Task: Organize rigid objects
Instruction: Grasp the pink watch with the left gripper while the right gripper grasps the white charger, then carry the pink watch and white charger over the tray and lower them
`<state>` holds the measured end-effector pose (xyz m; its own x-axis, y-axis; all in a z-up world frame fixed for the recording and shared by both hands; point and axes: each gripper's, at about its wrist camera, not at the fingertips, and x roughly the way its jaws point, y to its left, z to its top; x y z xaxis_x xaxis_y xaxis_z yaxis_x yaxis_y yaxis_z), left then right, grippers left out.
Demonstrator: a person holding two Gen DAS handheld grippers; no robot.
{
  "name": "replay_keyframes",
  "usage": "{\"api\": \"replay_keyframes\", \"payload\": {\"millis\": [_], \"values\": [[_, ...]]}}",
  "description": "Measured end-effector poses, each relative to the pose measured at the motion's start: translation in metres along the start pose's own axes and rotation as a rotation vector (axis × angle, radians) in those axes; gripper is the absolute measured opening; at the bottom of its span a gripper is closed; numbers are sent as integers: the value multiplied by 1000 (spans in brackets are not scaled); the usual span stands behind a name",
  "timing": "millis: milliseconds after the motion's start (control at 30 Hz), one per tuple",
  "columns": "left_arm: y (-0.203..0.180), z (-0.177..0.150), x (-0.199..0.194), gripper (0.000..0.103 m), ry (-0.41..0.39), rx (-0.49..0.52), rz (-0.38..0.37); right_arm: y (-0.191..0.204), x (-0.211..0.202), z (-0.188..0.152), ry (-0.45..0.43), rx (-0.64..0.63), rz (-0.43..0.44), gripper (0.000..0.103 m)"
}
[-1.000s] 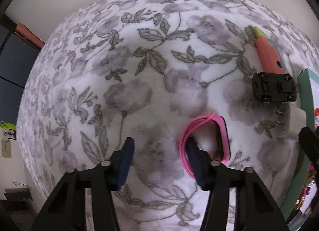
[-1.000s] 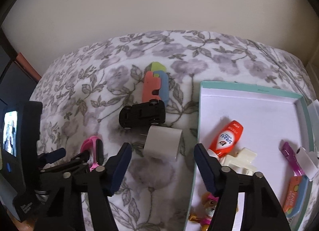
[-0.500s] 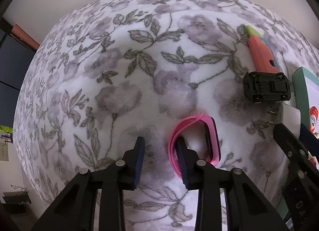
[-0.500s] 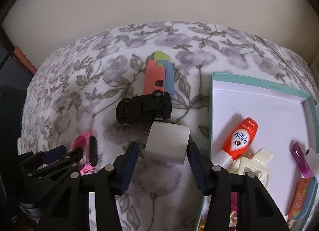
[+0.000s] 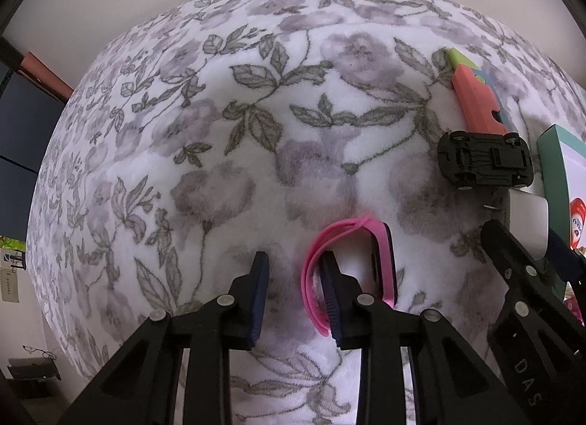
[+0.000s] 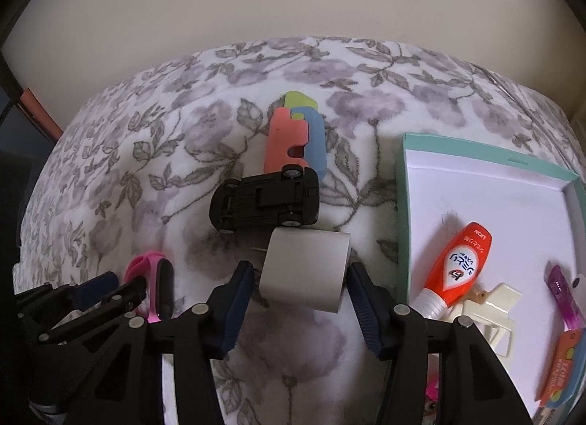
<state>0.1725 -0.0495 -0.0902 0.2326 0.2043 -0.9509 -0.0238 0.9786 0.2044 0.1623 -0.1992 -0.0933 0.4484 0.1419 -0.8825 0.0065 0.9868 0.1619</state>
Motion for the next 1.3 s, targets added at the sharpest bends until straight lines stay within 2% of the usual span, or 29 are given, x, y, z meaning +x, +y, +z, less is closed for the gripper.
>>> {"api": "replay_keyframes", "payload": {"millis": [233, 333, 700, 800, 1300], "values": [[2, 1, 2, 30, 0, -4, -4, 1, 2, 0, -4, -2, 2, 60], [2, 1, 2, 23, 0, -4, -22, 3, 2, 0, -4, -10, -2, 61], [0, 0, 1, 22, -3, 10, -12, 4, 4, 0, -10, -7, -8, 62], [-1, 0, 1, 12, 0, 12, -36, 3, 3, -1, -14, -8, -8, 61], [5, 2, -12, 7, -11, -11, -59, -4, -9, 2, -12, 16, 35, 60]]}}
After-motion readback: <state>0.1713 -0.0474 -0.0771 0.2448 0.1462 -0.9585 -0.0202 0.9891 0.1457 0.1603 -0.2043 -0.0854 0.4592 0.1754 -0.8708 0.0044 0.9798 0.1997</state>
